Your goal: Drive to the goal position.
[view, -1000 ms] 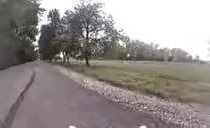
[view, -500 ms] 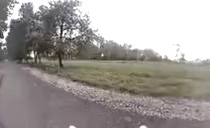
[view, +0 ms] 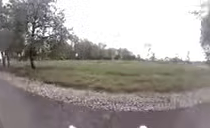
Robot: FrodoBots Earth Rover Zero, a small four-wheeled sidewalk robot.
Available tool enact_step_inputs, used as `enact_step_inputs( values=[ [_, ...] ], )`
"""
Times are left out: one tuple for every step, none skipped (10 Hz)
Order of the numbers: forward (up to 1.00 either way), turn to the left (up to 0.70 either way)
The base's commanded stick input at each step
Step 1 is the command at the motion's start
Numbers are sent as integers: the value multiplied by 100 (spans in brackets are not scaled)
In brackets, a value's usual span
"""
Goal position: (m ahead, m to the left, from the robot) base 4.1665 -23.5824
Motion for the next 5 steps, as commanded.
enact_step_inputs(
  values=[
    [0, -70],
    [0, -70],
    [0, -70],
    [0, -70],
    [0, -70]
  ],
)
